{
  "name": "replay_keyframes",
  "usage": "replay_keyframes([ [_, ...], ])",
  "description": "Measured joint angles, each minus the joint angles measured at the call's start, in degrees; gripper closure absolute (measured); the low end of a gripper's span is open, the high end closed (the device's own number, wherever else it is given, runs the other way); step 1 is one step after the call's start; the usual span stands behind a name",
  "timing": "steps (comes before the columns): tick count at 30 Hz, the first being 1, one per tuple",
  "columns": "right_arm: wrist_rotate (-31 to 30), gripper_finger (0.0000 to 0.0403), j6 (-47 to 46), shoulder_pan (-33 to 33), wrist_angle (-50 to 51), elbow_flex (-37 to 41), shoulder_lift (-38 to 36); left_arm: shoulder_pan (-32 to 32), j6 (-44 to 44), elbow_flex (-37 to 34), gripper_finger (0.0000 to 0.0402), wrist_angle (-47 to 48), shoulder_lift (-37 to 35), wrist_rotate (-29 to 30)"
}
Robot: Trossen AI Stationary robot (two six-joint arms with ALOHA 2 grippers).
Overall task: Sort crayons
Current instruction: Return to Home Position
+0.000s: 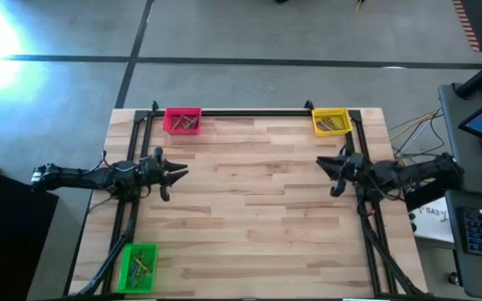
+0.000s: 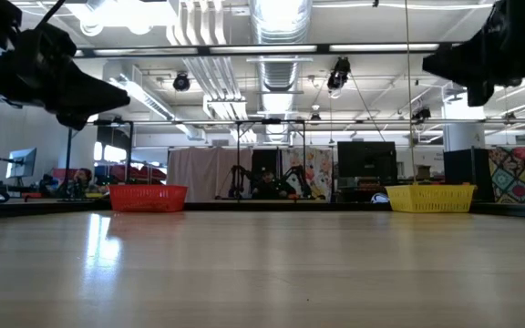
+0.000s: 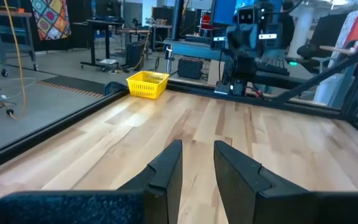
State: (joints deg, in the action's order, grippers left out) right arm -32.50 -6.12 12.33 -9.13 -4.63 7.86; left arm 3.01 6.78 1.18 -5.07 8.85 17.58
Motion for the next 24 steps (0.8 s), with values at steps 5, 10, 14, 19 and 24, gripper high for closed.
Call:
replay_keyframes([
  [5,4.5,0.0349,2.6,0.0,-0.3,-2.7,0.0,0.0,0.8,0.1,0.0326,-3.6,-0.4,1.2],
  [10,6.9,0.0349,4.2,0.0,-3.3,-0.4,0.0,0.1,-3.0,-0.6,0.0326,-9.2,-4.0,1.0],
  [14,7.0,0.0349,4.6,0.0,-7.4,2.1,0.0,0.1,-4.0,-0.6,0.0326,-9.0,-6.6,1.0],
  [19,7.0,0.0349,4.7,0.0,-8.0,3.6,0.0,0.1,-3.9,-0.6,0.0326,-4.9,-8.2,1.0],
  [24,6.9,0.0349,4.7,0.0,-7.9,3.9,0.0,0.1,-2.5,-0.6,0.0326,-0.6,-8.9,0.9],
])
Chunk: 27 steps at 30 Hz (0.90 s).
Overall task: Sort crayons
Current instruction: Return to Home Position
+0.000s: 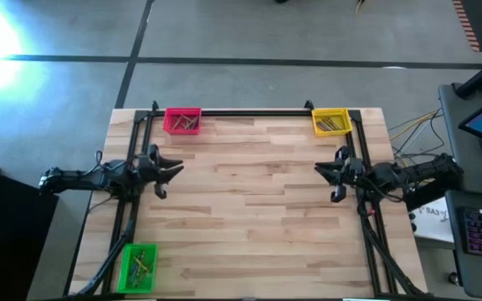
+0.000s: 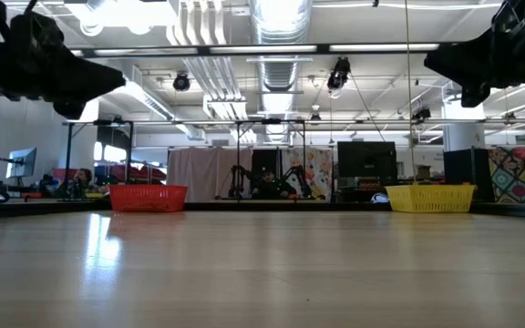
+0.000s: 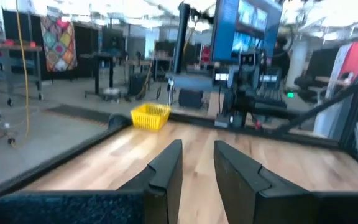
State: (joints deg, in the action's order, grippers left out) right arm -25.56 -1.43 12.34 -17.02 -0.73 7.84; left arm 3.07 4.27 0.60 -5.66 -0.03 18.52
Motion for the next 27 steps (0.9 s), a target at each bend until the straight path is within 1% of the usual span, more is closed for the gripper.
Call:
replay_keyframes([
  [5,0.0,0.0349,-0.4,0.0,1.9,0.0,0.1,0.0,0.8,0.0,0.0326,1.7,0.0,-0.1],
  [9,0.0,0.0349,0.1,0.0,0.9,0.0,0.1,0.0,-1.5,0.0,0.0326,2.0,0.1,-0.7],
  [14,0.0,0.0349,2.1,0.0,0.8,0.0,0.1,0.0,-0.6,0.0,0.0326,2.0,1.8,-1.1],
  [27,0.0,0.0349,1.5,0.0,0.9,0.0,0.1,0.0,-0.3,0.4,0.0326,1.9,4.8,-1.1],
])
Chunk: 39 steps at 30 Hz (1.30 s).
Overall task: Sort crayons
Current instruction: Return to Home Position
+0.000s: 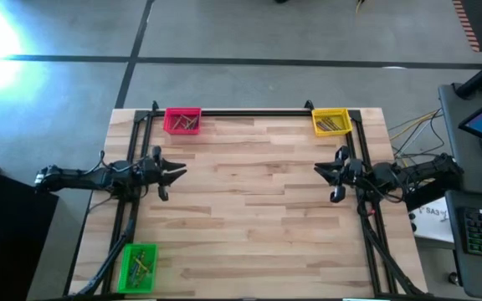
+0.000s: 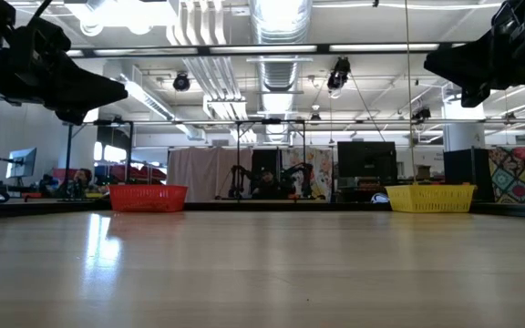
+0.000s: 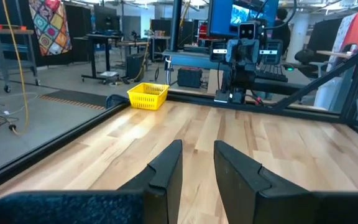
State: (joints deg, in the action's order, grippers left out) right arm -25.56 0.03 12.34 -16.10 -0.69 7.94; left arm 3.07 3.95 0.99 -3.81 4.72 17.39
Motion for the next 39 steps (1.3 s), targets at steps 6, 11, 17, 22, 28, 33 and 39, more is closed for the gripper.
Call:
replay_keyframes([
  [6,0.0,0.0349,0.0,0.0,0.0,0.0,0.0,0.0,0.0,0.1,0.0326,-0.2,0.5,0.0],
  [11,0.0,0.0349,0.0,0.0,0.0,0.0,0.0,0.0,0.0,0.1,0.0326,-0.2,0.9,0.0],
  [17,0.0,0.0349,0.0,0.0,0.0,0.0,0.0,0.0,0.0,0.2,0.0326,-0.3,1.1,0.0],
  [22,0.0,0.0349,0.0,0.0,0.0,0.0,0.0,0.0,0.0,0.2,0.0326,-0.3,1.1,0.0],
  [28,0.0,0.0349,0.0,0.0,0.0,0.0,0.0,0.0,0.0,0.2,0.0326,-0.5,1.1,0.0],
  [33,0.0,0.0349,0.0,0.0,0.0,0.0,0.0,0.0,0.0,0.2,0.0326,-0.5,1.1,0.0],
  [39,0.0,0.0349,0.0,0.0,0.0,0.0,0.0,0.0,0.0,0.2,0.0326,-0.5,1.2,0.0],
])
